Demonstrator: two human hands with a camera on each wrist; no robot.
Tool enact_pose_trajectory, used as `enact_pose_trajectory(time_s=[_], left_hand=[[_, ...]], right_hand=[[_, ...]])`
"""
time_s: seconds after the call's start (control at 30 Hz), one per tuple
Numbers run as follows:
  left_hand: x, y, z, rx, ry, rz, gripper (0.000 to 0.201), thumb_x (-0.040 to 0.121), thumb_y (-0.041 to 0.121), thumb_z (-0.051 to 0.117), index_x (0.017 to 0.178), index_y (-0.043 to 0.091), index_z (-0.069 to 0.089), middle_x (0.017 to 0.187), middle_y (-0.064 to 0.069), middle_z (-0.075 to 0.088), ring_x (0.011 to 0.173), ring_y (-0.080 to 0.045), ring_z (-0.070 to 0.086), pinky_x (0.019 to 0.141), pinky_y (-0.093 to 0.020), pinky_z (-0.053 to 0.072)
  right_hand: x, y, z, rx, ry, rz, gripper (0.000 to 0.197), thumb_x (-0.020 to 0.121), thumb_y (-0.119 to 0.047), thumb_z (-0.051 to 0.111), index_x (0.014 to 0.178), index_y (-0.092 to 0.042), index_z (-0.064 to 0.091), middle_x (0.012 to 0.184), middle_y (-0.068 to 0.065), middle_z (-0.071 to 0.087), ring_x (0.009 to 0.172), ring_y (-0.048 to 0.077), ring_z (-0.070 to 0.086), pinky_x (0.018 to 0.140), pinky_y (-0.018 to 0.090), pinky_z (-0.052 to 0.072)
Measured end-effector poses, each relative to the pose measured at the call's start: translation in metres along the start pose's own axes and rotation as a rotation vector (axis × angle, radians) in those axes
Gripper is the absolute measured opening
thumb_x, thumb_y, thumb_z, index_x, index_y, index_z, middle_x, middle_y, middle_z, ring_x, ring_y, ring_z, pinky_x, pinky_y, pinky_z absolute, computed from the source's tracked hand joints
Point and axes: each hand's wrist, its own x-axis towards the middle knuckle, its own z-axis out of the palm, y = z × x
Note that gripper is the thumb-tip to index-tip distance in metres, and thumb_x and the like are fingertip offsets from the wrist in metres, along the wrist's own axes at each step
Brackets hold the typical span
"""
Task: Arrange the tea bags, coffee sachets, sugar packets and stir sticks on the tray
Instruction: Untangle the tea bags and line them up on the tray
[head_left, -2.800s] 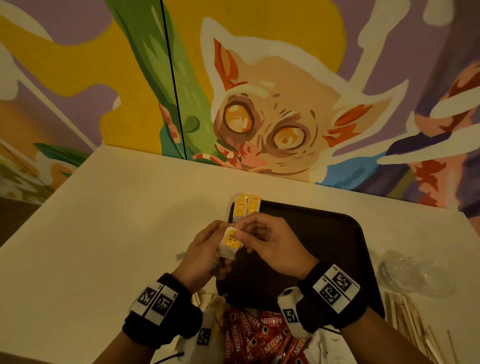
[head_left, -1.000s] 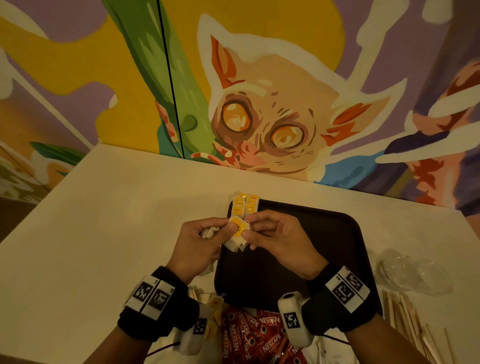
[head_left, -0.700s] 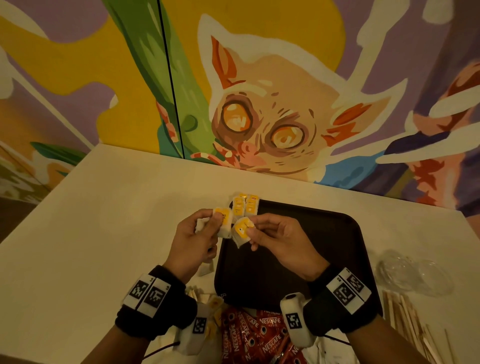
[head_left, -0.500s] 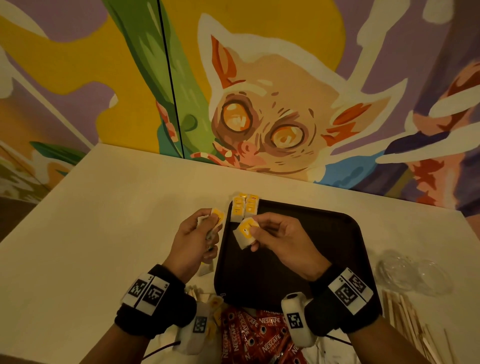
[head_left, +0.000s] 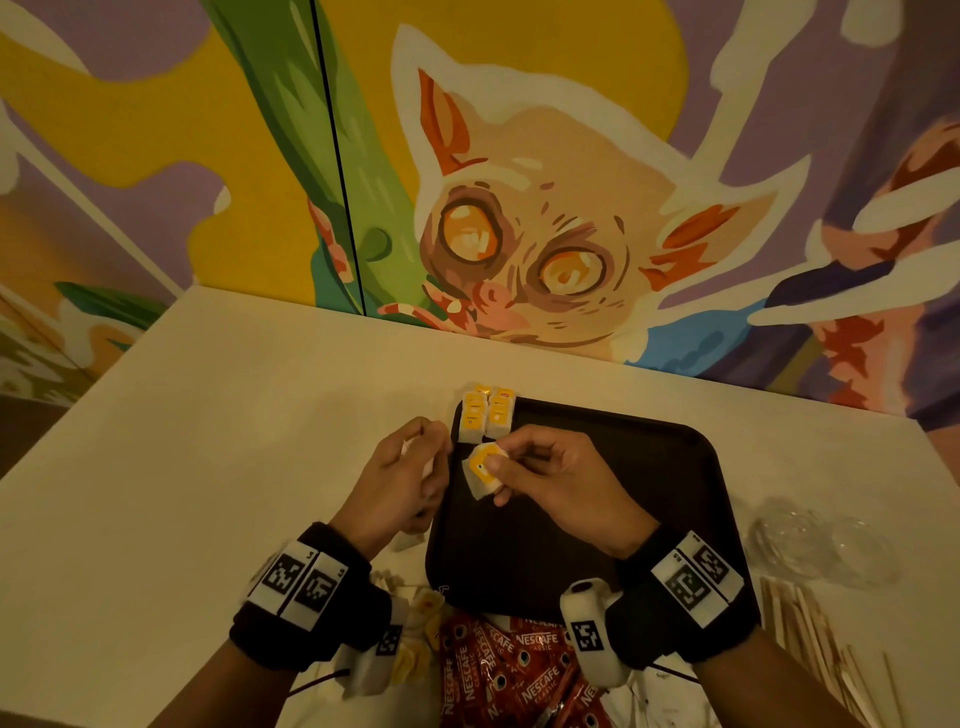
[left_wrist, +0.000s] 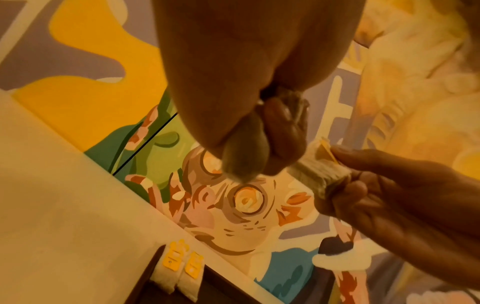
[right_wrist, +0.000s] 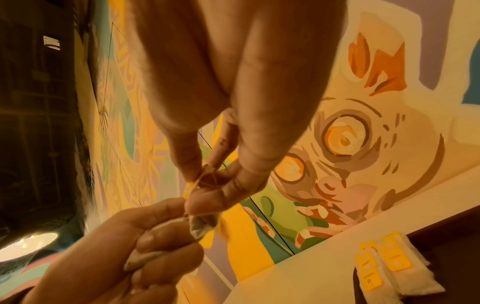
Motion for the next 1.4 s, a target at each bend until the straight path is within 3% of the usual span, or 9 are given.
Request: enact_pose_trajectory(time_s=[0.23,0.37,0.7,0.87,1.0,1.1,1.2,1.3,1.4], left_hand=[[-0.005,-0.001,0.001,0.338,-0.062,-0.005,0.038,0.098,0.005,0.029,0.124,0.022,0.05,0.051,-0.004,0.043,0.04,-0.01,0.033,0.038,-0.02,0.027],[-0.011,0.007,0.001,0.42,-0.273,-0.054,0.045,0.094,0.003,0.03,0.127,0.03,0.047,0.048,-0.004,0.044,0.04,-0.013,0.035,0.041,-0.022,0.031],[-0.011,0.017,-0.009,0.455,-0.517,-0.225,0.069,0.088,0.005,0.037,0.133,0.057,0.033,0.057,-0.004,0.053,0.045,-0.015,0.029,0.045,-0.026,0.021],[-0.003,0.012,-0.017,0.524,-0.428,-0.189,0.063,0.094,0.009,0.036,0.142,0.048,0.026,0.051,-0.003,0.044,0.043,-0.014,0.031,0.043,-0.024,0.027],[-0.001,0.007,-0.019,0.579,-0.276,-0.048,0.036,0.102,0.024,0.036,0.136,0.038,0.034,0.046,0.004,0.049,0.041,-0.008,0.04,0.043,-0.023,0.034],[0.003,0.0,-0.018,0.658,-0.089,0.108,0.026,0.103,0.032,0.034,0.122,0.024,0.05,0.054,0.006,0.054,0.043,0.0,0.049,0.044,-0.011,0.037],[0.009,-0.01,-0.015,0.707,0.06,0.164,0.038,0.102,0.038,0.033,0.097,0.013,0.062,0.06,0.006,0.055,0.049,-0.002,0.051,0.048,-0.02,0.041],[0.016,-0.021,-0.01,0.617,0.168,0.141,0.047,0.1,0.042,0.04,0.074,0.005,0.052,0.058,-0.004,0.05,0.047,-0.015,0.045,0.05,-0.04,0.041],[0.019,-0.028,-0.005,0.366,0.227,0.07,0.042,0.097,0.04,0.05,0.071,0.008,0.047,0.053,-0.001,0.046,0.042,-0.017,0.045,0.039,-0.026,0.036]], right_hand=[[0.0,0.001,-0.001,-0.034,0.017,0.015,0.017,0.09,-0.016,0.065,0.103,-0.007,0.069,0.098,0.011,0.072,0.075,0.024,0.069,0.073,0.026,0.057],[0.002,0.005,-0.001,-0.058,0.036,0.058,0.013,0.092,-0.018,0.063,0.101,-0.01,0.067,0.104,0.01,0.07,0.086,0.033,0.069,0.075,0.032,0.058],[0.01,0.022,0.027,0.749,0.016,0.451,0.026,0.098,-0.02,0.047,0.121,-0.007,0.049,0.11,0.017,0.059,0.097,0.034,0.065,0.091,0.05,0.053],[0.01,0.022,0.045,0.816,-0.181,0.447,0.017,0.099,-0.017,0.045,0.113,-0.008,0.05,0.107,0.021,0.06,0.093,0.036,0.064,0.083,0.05,0.056],[0.012,0.021,0.05,0.635,-0.046,0.375,0.01,0.101,-0.009,0.045,0.092,-0.008,0.051,0.088,0.015,0.06,0.082,0.03,0.065,0.078,0.045,0.056],[0.012,0.025,0.052,0.42,0.051,0.263,0.008,0.1,-0.009,0.05,0.095,-0.005,0.053,0.097,0.016,0.062,0.093,0.03,0.065,0.085,0.044,0.057],[0.012,0.024,0.054,0.237,0.106,0.167,0.011,0.098,-0.011,0.054,0.099,0.0,0.055,0.1,0.016,0.063,0.096,0.025,0.066,0.088,0.039,0.058],[0.01,0.021,0.055,0.194,0.106,0.098,0.017,0.098,-0.009,0.054,0.104,0.008,0.053,0.096,0.011,0.062,0.091,0.017,0.067,0.087,0.033,0.058],[0.01,0.02,0.056,0.208,0.106,0.099,0.018,0.098,-0.009,0.055,0.104,0.007,0.054,0.099,0.012,0.062,0.092,0.015,0.067,0.087,0.033,0.058]])
